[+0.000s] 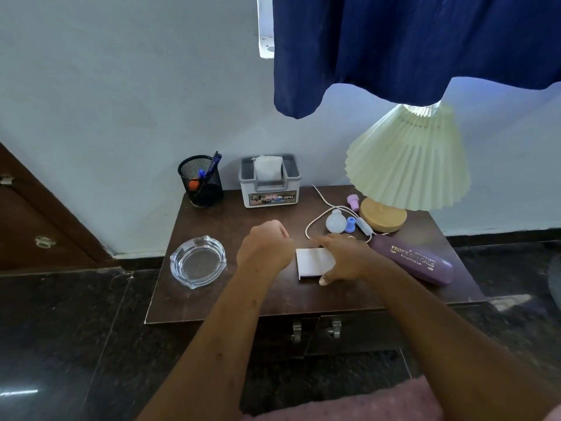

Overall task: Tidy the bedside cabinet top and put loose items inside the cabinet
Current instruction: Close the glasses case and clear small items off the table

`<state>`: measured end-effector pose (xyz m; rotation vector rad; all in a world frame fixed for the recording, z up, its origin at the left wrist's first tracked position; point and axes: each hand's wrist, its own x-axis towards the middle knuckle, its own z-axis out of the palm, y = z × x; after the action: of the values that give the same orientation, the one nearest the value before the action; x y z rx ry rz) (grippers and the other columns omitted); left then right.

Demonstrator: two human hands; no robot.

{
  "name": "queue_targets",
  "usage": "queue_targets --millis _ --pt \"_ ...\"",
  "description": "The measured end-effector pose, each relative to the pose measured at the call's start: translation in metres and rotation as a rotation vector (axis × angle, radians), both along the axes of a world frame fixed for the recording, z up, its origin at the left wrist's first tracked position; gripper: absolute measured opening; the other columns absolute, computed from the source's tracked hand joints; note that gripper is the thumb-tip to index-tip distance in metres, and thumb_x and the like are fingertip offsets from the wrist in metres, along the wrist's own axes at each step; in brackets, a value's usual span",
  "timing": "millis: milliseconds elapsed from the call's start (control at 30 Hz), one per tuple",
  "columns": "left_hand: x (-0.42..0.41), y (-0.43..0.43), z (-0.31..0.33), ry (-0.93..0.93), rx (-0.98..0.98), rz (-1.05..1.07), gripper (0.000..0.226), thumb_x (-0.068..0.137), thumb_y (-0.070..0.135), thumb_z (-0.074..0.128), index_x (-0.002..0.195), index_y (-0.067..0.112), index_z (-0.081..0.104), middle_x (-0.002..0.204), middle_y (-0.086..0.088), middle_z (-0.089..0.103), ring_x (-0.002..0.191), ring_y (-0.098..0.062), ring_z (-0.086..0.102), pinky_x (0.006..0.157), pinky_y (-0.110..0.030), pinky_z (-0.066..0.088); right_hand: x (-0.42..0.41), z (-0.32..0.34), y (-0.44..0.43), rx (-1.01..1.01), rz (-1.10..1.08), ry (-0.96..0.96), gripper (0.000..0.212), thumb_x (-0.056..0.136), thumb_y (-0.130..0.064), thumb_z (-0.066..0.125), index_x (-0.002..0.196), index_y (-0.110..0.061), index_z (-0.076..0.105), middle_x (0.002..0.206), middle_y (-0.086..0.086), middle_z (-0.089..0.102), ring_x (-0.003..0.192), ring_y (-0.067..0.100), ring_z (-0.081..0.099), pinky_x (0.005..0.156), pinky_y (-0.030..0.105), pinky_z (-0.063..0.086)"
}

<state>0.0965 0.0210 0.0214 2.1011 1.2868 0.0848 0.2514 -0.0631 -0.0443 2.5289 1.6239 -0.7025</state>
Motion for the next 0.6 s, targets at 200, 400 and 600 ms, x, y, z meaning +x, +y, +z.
queue_targets --millis 200,400,600 --pt "0.006 -0.002 -0.004 0.099 -0.005 -0.058 0.025 0.082 0.019 0.052 0.103 0.025 0.063 0.108 -0.001 0.063 0.098 -0.022 0.059 0.079 -0.03 0.048 0.002 -0.007 0.005 -0.008 0.022 -0.1 0.085 0.064 -0.054 0.075 0.137 -0.027 0.04 0.135 0.0 0.045 0.122 0.023 0.047 0.091 0.041 0.043" --pt "0.007 -0.002 -0.009 0.14 0.02 -0.097 0.021 0.084 0.026 0.051 0.103 0.025 0.061 0.11 -0.001 0.062 0.094 -0.021 0.055 0.076 -0.03 0.045 0.001 -0.008 0.004 -0.031 -0.04 -0.168 0.084 0.061 -0.066 0.07 0.13 -0.024 0.046 0.132 0.001 0.051 0.119 0.024 0.05 0.09 0.042 0.045" --pt "0.011 -0.004 -0.014 0.137 0.011 -0.13 0.017 0.079 0.026 0.052 0.094 0.03 0.061 0.105 0.002 0.062 0.09 -0.02 0.054 0.074 -0.027 0.042 0.008 -0.003 0.005 0.224 -0.238 -0.009 0.039 0.085 -0.046 0.058 0.116 -0.022 0.059 0.118 0.001 0.061 0.109 0.022 0.057 0.091 0.04 0.048"
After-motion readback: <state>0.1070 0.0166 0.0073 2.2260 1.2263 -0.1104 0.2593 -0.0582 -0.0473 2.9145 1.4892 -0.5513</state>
